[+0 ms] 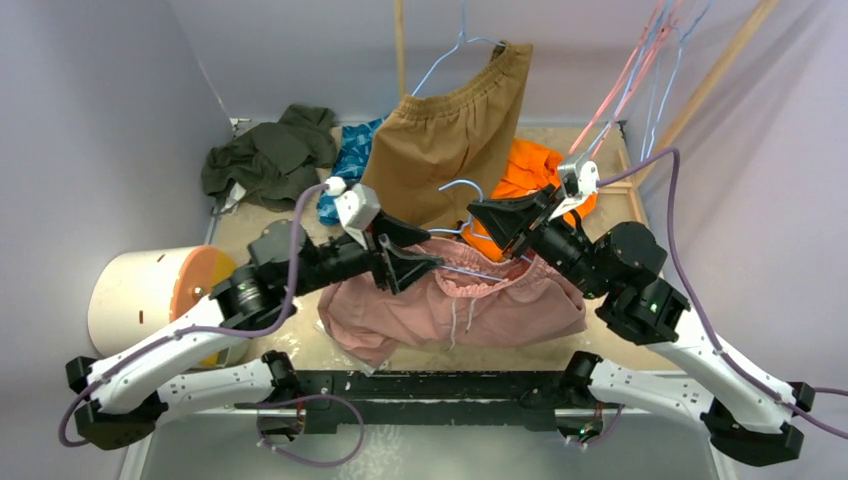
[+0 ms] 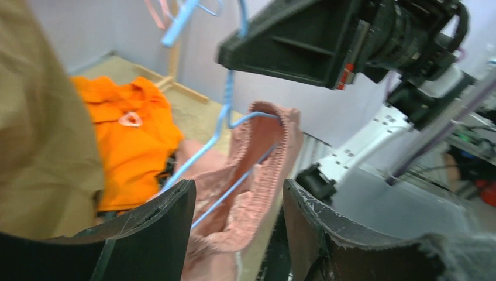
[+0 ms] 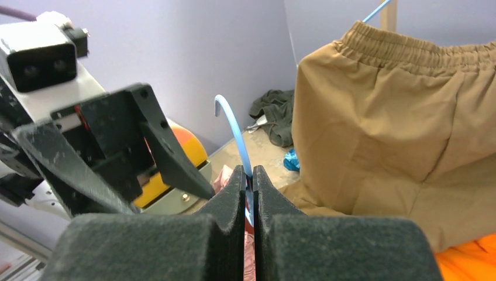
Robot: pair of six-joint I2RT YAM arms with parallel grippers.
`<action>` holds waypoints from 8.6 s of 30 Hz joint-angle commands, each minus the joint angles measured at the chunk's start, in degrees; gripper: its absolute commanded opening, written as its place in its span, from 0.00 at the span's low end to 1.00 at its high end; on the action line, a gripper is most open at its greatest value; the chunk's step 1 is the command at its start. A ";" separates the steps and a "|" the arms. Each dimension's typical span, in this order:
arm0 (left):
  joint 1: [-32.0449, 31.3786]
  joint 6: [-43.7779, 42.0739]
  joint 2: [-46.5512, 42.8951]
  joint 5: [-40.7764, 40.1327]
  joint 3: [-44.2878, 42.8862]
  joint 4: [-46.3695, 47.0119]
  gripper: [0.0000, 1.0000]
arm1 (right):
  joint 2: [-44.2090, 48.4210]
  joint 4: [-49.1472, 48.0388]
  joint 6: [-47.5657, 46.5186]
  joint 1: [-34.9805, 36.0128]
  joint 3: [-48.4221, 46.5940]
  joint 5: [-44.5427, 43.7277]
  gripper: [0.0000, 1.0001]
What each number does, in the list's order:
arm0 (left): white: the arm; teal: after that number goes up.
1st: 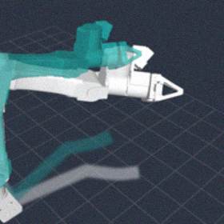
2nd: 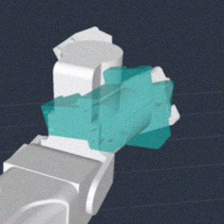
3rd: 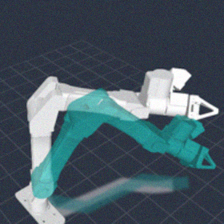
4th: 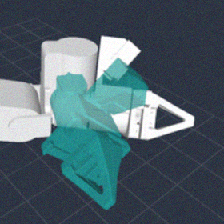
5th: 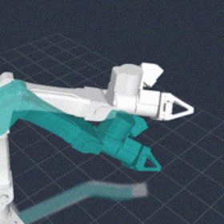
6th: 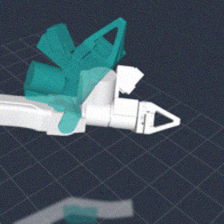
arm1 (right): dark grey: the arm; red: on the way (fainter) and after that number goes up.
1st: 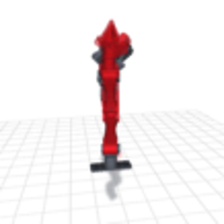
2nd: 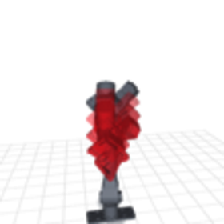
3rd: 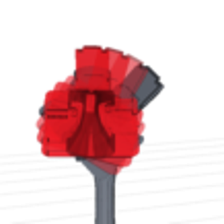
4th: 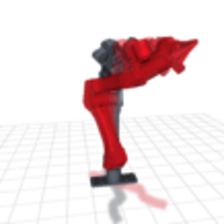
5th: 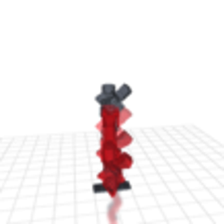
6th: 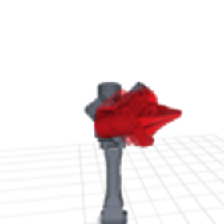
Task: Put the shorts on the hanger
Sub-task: Hang the shorts on the hanger.
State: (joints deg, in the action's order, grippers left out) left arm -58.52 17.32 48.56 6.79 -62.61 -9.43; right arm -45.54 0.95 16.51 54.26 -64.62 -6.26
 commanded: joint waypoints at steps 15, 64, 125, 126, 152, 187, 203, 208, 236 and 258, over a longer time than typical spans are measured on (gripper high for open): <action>-7.60 -6.50 13.06 5.71 6.14 27.97 0.58 | 1.18 -9.78 7.30 -0.21 1.51 -5.60 0.00; -14.21 -8.31 10.86 -14.86 13.77 33.93 0.02 | 4.34 -8.24 8.18 -0.22 2.58 -7.27 0.00; -14.23 -28.20 -2.86 -18.19 -13.55 -26.47 0.55 | 9.14 -2.41 -1.06 -0.27 -0.60 12.42 0.00; -14.25 -28.17 -2.54 -17.49 -14.64 -28.60 0.56 | 9.16 -2.65 -1.05 -0.29 -0.64 12.95 0.00; -14.25 -25.25 -2.06 -12.60 -11.52 -34.69 0.35 | 8.00 -5.99 -0.36 -0.24 0.54 18.57 0.00; -14.25 -23.50 -1.10 -8.49 -10.95 -21.81 0.51 | 8.17 -6.74 0.72 -0.29 2.32 19.21 0.00; -14.25 -23.82 8.45 0.03 -14.03 -12.96 0.55 | 5.26 -8.63 0.71 -0.25 1.44 20.76 0.00; -14.25 -23.87 10.24 0.38 -13.38 -13.18 0.48 | 5.45 -8.48 0.63 -0.21 1.33 20.93 0.00; -1.32 1.00 4.44 15.36 4.46 12.81 0.16 | 7.24 -10.25 1.35 -0.21 4.28 23.30 0.00; -1.26 -0.98 6.64 25.53 0.38 11.32 0.00 | 5.00 12.80 -8.88 -0.24 -2.44 25.41 0.50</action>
State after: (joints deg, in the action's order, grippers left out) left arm -60.01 16.88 55.61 28.01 -58.17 -1.87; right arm -40.86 10.94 11.25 53.69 -64.99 16.60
